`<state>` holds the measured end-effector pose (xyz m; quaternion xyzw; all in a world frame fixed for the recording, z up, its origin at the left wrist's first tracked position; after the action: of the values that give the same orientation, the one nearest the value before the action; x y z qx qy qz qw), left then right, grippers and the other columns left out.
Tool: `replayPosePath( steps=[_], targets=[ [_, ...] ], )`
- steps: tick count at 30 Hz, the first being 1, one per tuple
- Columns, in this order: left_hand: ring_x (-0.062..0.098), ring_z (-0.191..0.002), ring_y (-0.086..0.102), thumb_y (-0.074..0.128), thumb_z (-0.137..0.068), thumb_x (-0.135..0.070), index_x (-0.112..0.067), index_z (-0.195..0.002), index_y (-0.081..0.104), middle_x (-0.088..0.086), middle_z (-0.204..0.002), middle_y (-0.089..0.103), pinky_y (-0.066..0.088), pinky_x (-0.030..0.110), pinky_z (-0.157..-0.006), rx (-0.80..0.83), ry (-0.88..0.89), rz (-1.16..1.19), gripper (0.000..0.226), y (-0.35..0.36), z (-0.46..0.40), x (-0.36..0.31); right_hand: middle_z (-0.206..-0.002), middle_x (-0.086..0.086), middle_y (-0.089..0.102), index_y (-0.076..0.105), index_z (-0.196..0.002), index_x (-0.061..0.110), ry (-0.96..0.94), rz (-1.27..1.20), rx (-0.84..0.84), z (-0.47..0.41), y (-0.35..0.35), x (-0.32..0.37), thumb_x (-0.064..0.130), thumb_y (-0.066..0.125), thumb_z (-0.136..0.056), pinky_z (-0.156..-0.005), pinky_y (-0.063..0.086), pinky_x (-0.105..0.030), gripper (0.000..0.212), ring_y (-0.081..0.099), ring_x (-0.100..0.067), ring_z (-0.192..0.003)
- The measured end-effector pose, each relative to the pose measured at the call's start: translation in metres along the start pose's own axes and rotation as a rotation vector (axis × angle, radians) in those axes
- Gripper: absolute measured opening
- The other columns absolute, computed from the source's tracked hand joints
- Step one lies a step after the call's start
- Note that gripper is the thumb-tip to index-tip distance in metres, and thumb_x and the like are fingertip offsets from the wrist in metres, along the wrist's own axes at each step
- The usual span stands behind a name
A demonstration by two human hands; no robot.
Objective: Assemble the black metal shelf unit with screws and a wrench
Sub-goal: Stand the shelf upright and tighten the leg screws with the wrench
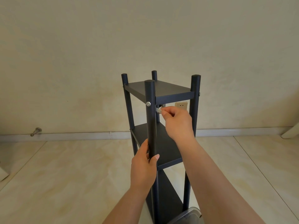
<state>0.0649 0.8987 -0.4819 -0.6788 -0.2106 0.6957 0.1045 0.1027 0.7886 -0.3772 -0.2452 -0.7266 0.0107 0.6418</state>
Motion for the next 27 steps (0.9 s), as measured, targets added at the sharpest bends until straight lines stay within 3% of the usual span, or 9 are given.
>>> replayPosePath(
  steps=[4, 15, 20, 27],
  targets=[
    [0.019, -0.114, 0.059, 0.061, -0.090, -0.022, -0.027, -0.139, 0.042, -0.007, -0.126, 0.059, 0.048, 0.042, -0.097, 0.008, -0.007, -0.010, 0.052, 0.001, 0.001, -0.001, -0.099, 0.007, 0.055, 0.064, -0.118, 0.013, 0.027, 0.005, -0.024, 0.000, -0.006, 0.000, 0.018, 0.049, -0.097, -0.081, 0.038, -0.018, 0.026, 0.048, -0.007, -0.086],
    [0.018, -0.115, 0.059, 0.061, -0.090, -0.026, -0.028, -0.136, 0.044, -0.011, -0.122, 0.058, 0.045, 0.037, -0.098, 0.035, -0.022, -0.025, 0.048, 0.004, 0.006, -0.004, -0.076, 0.015, 0.051, 0.066, -0.105, 0.015, 0.097, -0.089, -0.025, -0.004, -0.013, -0.001, 0.018, 0.052, -0.096, -0.092, 0.050, -0.031, 0.017, 0.059, -0.015, -0.092],
    [0.017, -0.112, 0.061, 0.062, -0.090, -0.029, -0.031, -0.134, 0.045, -0.017, -0.114, 0.057, 0.047, 0.035, -0.095, 0.036, -0.005, -0.060, 0.048, 0.004, 0.006, -0.003, -0.079, 0.012, 0.054, 0.060, -0.091, 0.022, 0.125, -0.138, 0.036, -0.001, -0.016, -0.001, 0.018, 0.055, -0.094, -0.084, 0.049, -0.027, 0.007, 0.059, -0.014, -0.090],
    [0.017, -0.114, 0.059, 0.064, -0.089, -0.024, -0.030, -0.137, 0.043, -0.010, -0.123, 0.059, 0.050, 0.040, -0.095, 0.041, -0.009, -0.009, 0.053, 0.003, 0.006, -0.003, -0.083, 0.006, 0.061, 0.061, -0.095, 0.020, 0.098, -0.065, 0.193, 0.003, -0.013, -0.004, 0.015, 0.062, -0.090, -0.064, 0.050, -0.014, 0.007, 0.062, -0.010, -0.076]
  ],
)
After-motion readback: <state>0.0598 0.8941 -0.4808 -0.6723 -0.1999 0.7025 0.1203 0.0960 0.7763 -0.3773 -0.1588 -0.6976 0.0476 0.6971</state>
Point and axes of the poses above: each hand's wrist, its own z-axis away from the middle knuckle, its own y-axis out of the palm, x = y × z, the point moved 3 cm from there along -z, towards the middle knuckle
